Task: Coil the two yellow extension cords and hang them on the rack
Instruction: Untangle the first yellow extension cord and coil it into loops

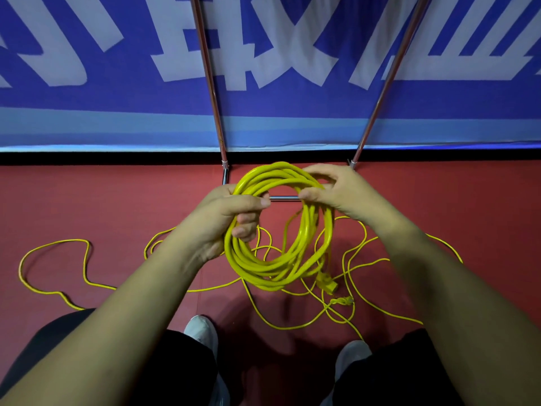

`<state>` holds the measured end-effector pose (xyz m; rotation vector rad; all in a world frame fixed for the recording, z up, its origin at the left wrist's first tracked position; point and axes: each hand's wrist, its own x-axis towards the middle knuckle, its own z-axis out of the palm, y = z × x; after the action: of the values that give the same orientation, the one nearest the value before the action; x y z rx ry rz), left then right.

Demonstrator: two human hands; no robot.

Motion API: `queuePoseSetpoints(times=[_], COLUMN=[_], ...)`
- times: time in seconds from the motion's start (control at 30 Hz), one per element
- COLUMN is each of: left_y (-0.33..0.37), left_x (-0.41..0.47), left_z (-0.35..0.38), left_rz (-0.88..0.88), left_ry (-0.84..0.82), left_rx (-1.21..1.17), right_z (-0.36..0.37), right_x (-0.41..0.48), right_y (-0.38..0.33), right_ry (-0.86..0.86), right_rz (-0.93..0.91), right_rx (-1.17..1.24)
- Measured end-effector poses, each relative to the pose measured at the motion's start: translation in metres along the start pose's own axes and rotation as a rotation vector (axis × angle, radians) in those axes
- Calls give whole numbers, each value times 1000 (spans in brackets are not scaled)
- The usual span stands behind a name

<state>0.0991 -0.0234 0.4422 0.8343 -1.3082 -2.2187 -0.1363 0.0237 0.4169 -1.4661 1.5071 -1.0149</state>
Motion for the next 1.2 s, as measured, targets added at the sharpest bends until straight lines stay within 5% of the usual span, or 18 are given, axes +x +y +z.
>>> queuePoseSetpoints(times=[0.27,0.63,0.77,0.97,1.2], left_y=[13,23,29,33,34], left_x=[4,0,-2,0,1], left_z=[-22,-37,-44,-50,-53], left_rz=[58,37,88,203,245], left_ry=[124,-59,-47,176,326], left_rx=[-91,-325,-357,-334,-146], right_z=[-13,-2,10,26,39], right_x=[0,0,-2,-2,-15], right_y=[42,76,87,74,23], right_ry=[-36,66,-34,190,-128], right_rz=[91,190,230,262,96], right_rx=[-256,-408,-275,-13,-481])
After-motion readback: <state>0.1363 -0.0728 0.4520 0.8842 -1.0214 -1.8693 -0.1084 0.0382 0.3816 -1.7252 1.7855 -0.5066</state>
